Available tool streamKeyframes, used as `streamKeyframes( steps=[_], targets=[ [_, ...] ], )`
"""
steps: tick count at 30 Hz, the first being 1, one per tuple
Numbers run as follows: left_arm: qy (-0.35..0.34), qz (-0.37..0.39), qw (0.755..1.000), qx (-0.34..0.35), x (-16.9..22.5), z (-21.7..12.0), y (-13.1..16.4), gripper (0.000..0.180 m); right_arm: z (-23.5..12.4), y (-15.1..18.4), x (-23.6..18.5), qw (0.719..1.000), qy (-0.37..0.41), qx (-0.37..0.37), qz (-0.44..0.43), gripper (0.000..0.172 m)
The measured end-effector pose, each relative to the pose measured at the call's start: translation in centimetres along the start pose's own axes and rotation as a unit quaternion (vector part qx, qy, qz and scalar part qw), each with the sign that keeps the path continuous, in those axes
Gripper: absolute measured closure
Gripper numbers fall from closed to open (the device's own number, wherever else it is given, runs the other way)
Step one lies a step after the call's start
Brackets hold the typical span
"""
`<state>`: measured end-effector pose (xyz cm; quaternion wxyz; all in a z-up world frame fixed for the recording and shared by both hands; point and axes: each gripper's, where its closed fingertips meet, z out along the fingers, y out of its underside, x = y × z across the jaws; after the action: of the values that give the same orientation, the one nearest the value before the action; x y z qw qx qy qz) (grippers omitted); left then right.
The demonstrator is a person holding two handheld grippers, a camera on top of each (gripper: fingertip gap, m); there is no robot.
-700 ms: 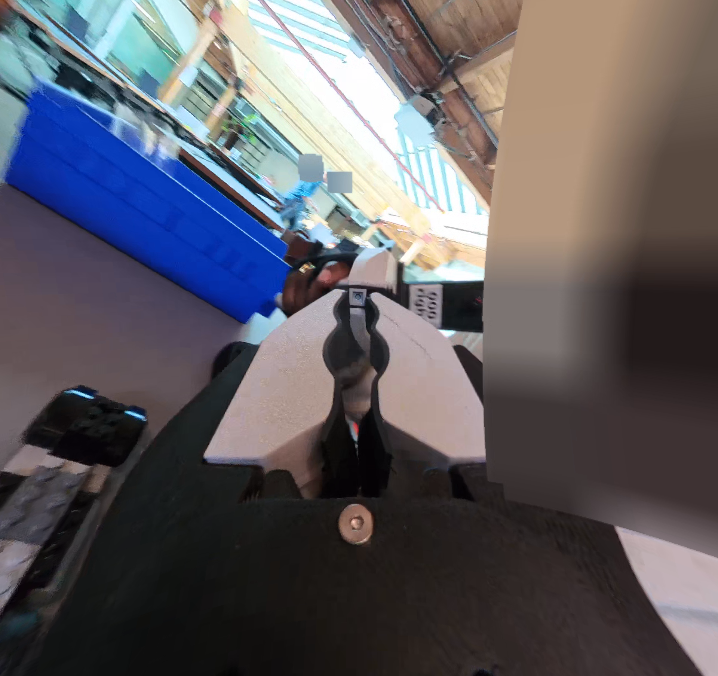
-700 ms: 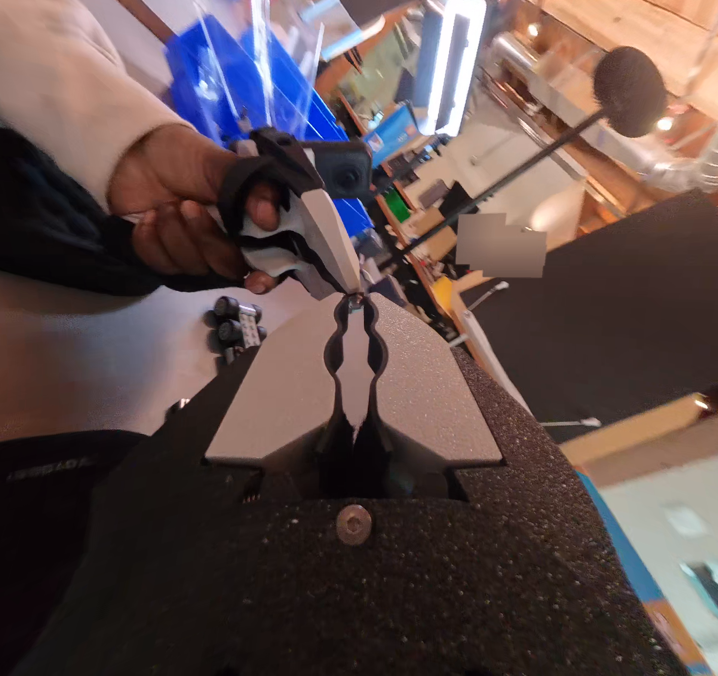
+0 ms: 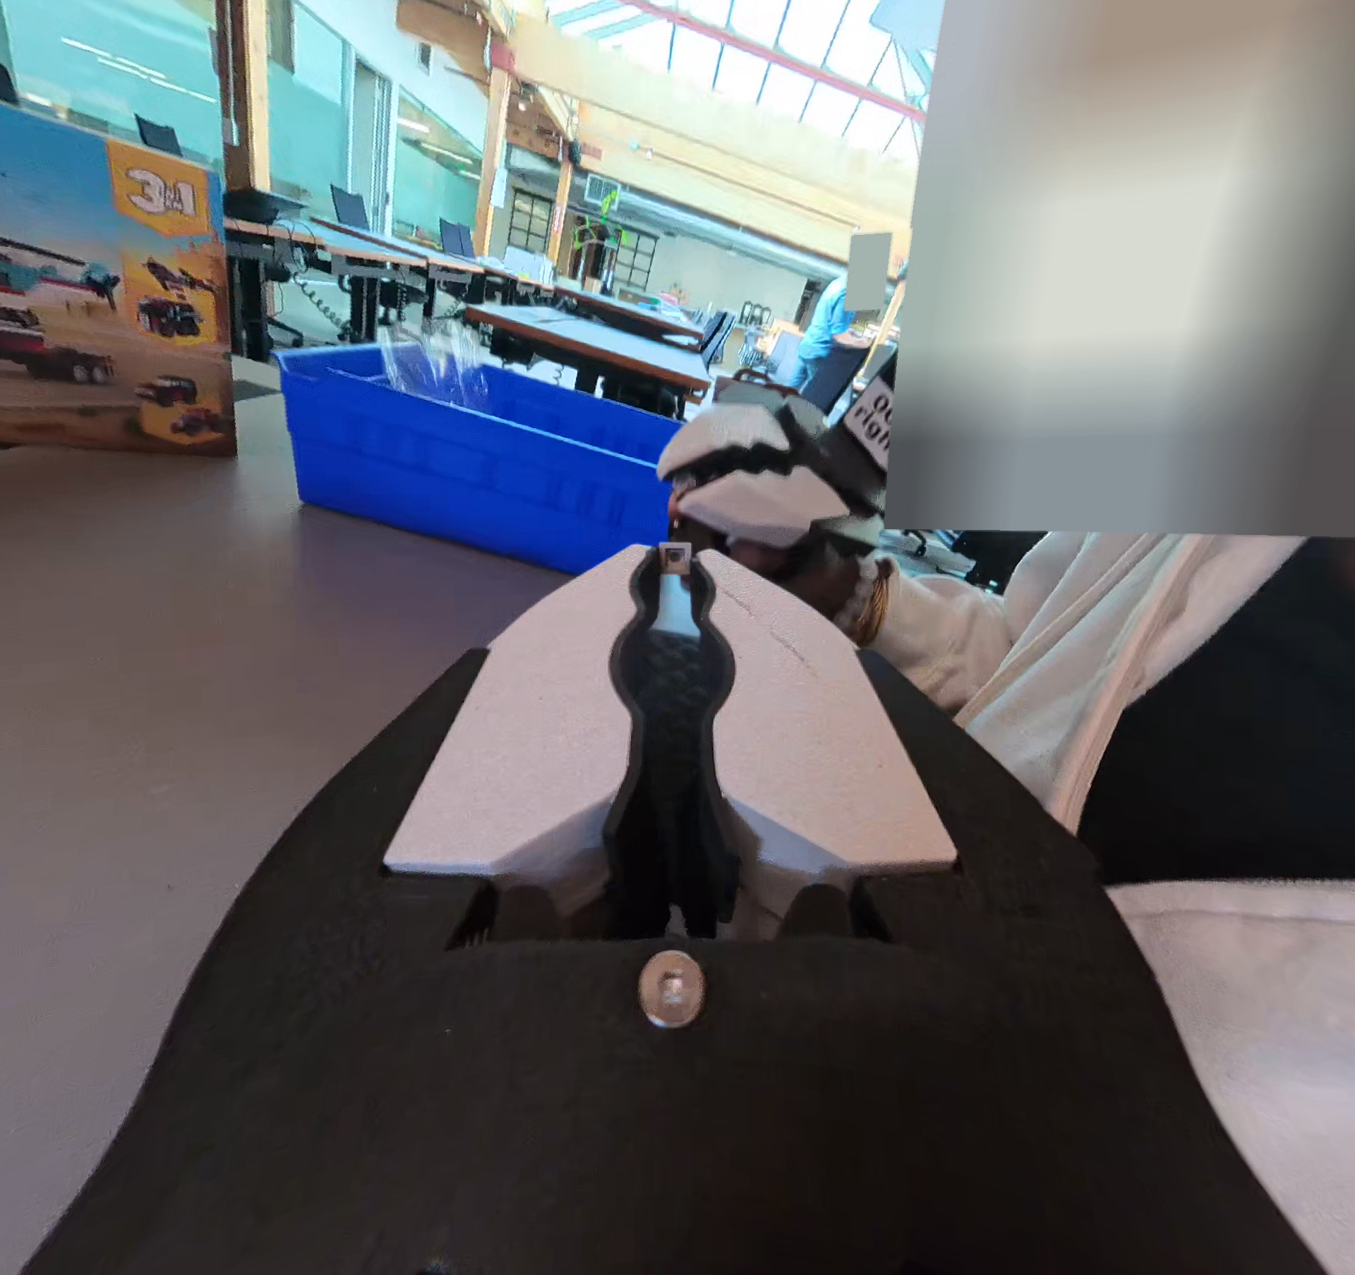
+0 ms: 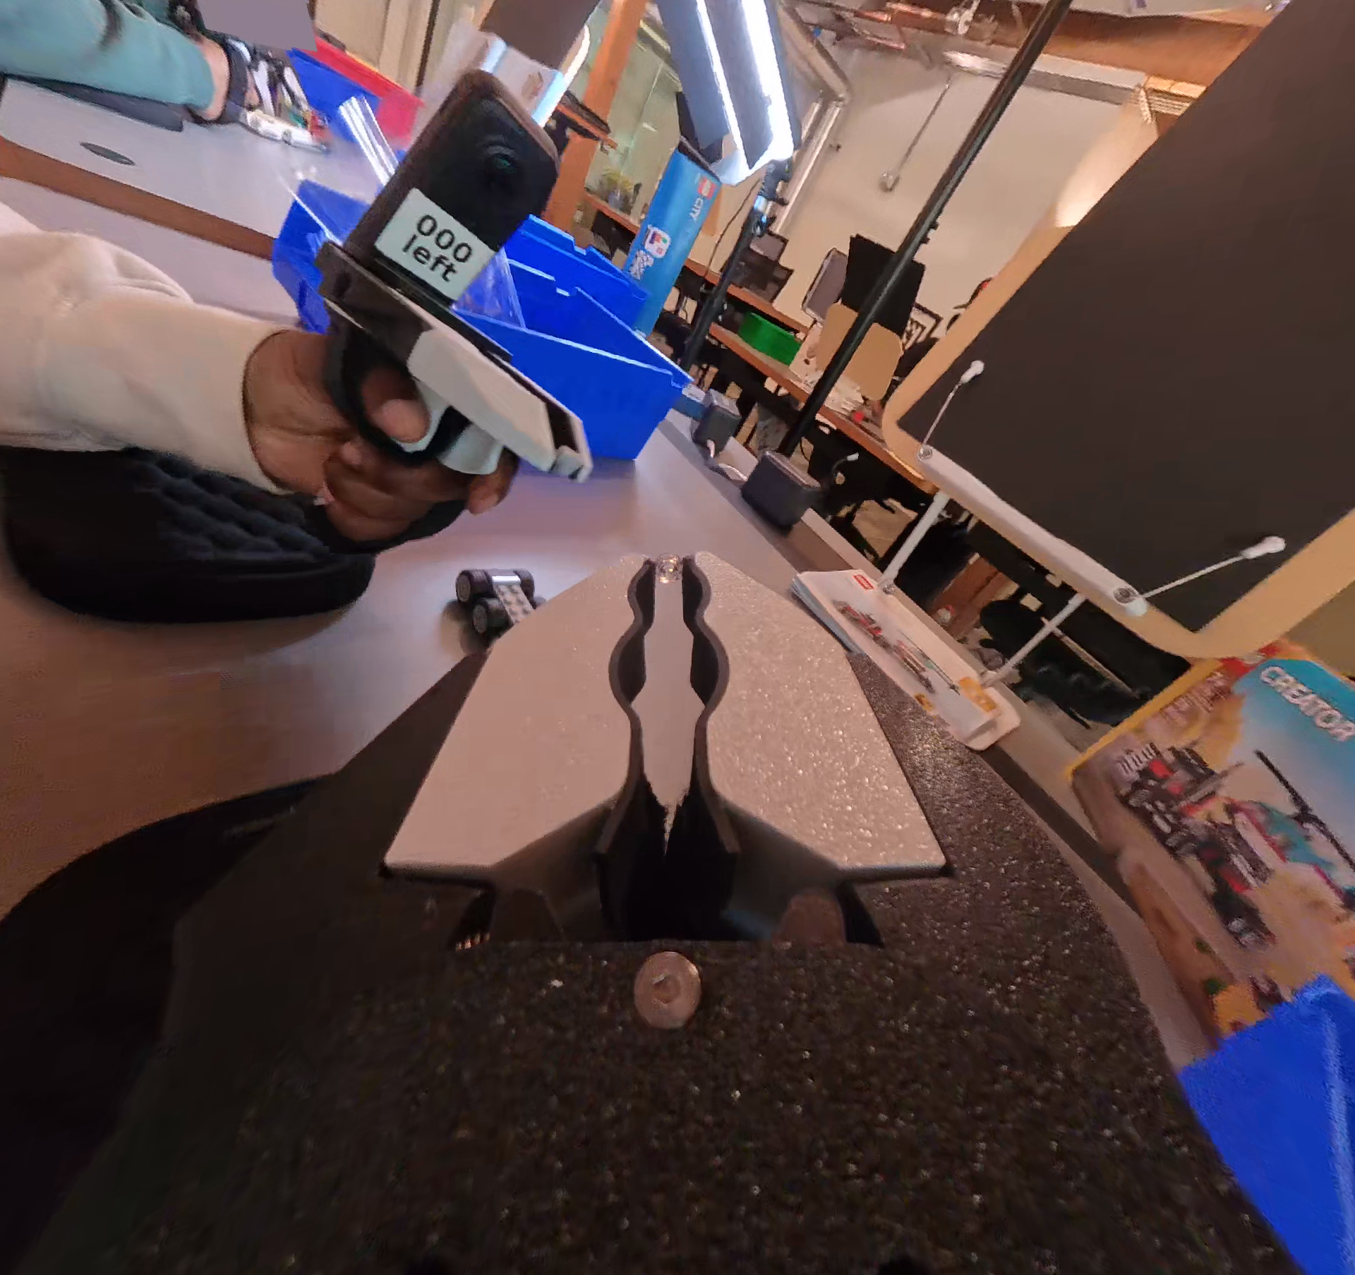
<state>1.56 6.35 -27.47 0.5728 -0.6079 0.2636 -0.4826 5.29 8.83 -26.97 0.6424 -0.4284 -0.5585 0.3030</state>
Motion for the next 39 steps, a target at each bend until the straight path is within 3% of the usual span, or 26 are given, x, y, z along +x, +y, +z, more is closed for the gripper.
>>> streamKeyframes(
  steps=[2, 5, 10, 13, 17, 25, 28, 30, 34, 38, 39],
  targets=[
    [0.005, -0.017, 1.000, 0.007, 0.0, -0.4, 0.3, 0.172, -1.3, 0.8, 1.5, 0.998, 0.018, -0.049, -0.020, 0.164],
    [0.023, -0.060, 0.996, 0.066, -0.2, -1.4, -1.2, 0.172, -5.8, 1.4, 7.0, 0.983, 0.125, -0.123, -0.059, 0.164],
    [0.037, -0.106, 0.988, 0.109, -0.6, -2.2, -2.4, 0.172, -16.2, 6.6, 14.1, 0.912, 0.263, -0.303, 0.090, 0.164],
    [0.029, -0.090, 0.992, 0.085, -0.6, -1.7, -1.6, 0.172, -19.9, 11.0, 14.0, 0.869, 0.258, -0.393, 0.156, 0.141],
    [0.018, -0.070, 0.995, 0.068, -0.7, -1.3, -1.0, 0.172, -20.2, 12.5, 13.6, 0.871, 0.240, -0.390, 0.180, 0.125],
    [0.021, -0.093, 0.992, 0.085, -1.1, -1.7, -1.5, 0.172, -19.8, 12.2, 12.6, 0.893, 0.188, -0.370, 0.173, 0.116],
    [0.021, -0.090, 0.993, 0.080, -1.0, -1.6, -1.3, 0.172, -21.1, 14.3, 11.3, 0.867, 0.159, -0.439, 0.173, 0.115],
    [0.021, -0.090, 0.993, 0.078, -0.9, -1.6, -1.3, 0.172, -21.8, 15.5, 10.0, 0.846, 0.136, -0.464, 0.226, 0.113],
    [0.017, -0.094, 0.993, 0.072, -1.1, -1.5, -1.0, 0.172, -23.1, 16.6, 10.1, 0.813, 0.163, -0.465, 0.311, 0.114],
    [0.016, -0.095, 0.993, 0.070, -1.2, -1.5, -0.9, 0.172, -21.8, 15.4, 11.0, 0.841, 0.174, -0.392, 0.330, 0.115],
    [0.015, -0.095, 0.993, 0.069, -1.2, -1.5, -0.9, 0.172, -22.4, 16.0, 10.8, 0.827, 0.176, -0.415, 0.336, 0.118]
  ],
)
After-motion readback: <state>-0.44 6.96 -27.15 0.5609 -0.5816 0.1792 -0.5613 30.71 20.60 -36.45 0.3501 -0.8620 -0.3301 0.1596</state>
